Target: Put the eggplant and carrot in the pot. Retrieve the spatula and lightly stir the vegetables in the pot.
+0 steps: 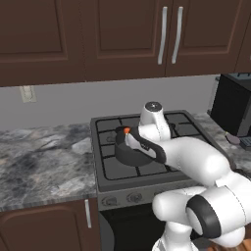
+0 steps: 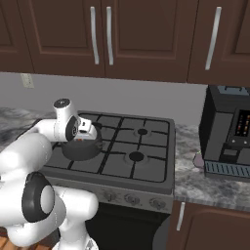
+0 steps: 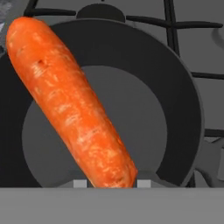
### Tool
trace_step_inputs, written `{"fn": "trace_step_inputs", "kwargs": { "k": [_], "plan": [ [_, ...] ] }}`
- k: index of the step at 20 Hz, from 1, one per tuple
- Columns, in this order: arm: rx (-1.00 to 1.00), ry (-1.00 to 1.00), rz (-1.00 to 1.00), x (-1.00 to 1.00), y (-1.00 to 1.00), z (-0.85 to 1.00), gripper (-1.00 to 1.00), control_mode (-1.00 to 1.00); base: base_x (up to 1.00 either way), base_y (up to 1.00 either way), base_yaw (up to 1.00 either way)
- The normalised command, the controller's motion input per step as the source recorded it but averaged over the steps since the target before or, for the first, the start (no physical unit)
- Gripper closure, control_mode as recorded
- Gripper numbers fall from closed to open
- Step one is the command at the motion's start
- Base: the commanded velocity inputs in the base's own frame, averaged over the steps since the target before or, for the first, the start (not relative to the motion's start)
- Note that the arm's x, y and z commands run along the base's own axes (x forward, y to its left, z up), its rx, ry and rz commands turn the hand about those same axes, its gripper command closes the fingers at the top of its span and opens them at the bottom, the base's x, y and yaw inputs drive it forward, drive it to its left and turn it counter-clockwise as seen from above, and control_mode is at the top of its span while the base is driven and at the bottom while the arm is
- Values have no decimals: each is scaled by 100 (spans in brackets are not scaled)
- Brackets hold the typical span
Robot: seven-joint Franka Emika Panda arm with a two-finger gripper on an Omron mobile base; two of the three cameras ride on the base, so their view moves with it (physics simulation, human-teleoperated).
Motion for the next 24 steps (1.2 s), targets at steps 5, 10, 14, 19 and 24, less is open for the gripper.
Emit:
{"fn": "trace_step_inputs", "kwargs": {
  "k": [5,10,14,19,24],
  "plan": [
    [0,3,0,0,0,-20,100,-100,0,0,0],
    [0,0,0,0,0,0,-100,-100,0,0,0],
    [0,0,0,0,0,0,-100,-100,0,0,0],
    [0,0,0,0,0,0,-100,-100,0,0,0],
    [0,0,0,-4,0,9,-100,-100,0,0,0]
  ]
}}
